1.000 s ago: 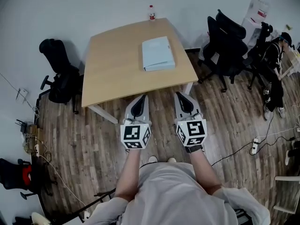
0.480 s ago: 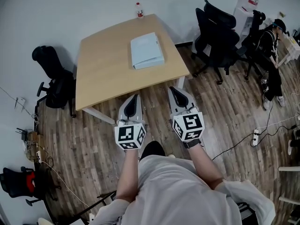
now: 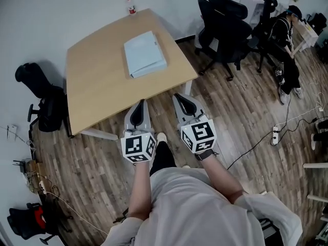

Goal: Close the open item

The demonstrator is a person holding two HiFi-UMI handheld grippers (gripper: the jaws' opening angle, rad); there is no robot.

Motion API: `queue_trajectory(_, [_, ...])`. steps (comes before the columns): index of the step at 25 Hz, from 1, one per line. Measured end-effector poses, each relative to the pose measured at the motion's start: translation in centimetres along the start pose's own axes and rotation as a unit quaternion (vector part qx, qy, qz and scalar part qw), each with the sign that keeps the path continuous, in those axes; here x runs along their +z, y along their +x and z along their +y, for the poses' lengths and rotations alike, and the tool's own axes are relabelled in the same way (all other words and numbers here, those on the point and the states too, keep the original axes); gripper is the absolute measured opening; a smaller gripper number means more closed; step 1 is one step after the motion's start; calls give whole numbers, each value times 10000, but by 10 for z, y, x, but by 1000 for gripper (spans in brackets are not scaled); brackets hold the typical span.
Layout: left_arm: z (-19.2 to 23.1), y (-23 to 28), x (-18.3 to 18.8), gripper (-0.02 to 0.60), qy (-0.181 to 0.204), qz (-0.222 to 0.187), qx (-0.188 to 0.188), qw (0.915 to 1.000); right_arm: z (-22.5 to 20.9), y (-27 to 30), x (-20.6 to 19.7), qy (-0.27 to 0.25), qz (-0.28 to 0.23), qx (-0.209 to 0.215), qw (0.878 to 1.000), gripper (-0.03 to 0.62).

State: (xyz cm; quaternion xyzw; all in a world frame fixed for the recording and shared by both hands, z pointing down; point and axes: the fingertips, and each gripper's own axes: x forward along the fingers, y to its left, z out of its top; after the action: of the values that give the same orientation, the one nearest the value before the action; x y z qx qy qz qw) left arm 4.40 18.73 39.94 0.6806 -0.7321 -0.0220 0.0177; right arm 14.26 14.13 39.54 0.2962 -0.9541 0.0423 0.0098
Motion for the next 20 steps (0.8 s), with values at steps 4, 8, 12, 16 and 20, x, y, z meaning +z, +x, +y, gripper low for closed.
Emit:
queue_trajectory(4, [30,37,9,9,7,-103,-82,9999,-9,47,9,-26,-33,-77,10000,15])
queue_trajectory(8, [69,75,21,9,74,-189,-64,9998,-11,96,20,-58,-56,-97,9999,15])
queue_trajectory(12, [103,104,32,9,141,-286,-56,9995,-12,138,30,-166,-116,-117,9997,15])
queue_trajectory(16, [128,127,24,9,111,-174,-114,9997,-17,172,21,-132,11,-161,9998,15])
queue_trajectory(20, [153,154,20,9,170,-128,-227,9995,-25,211,12,-17,54,-216,9998,15])
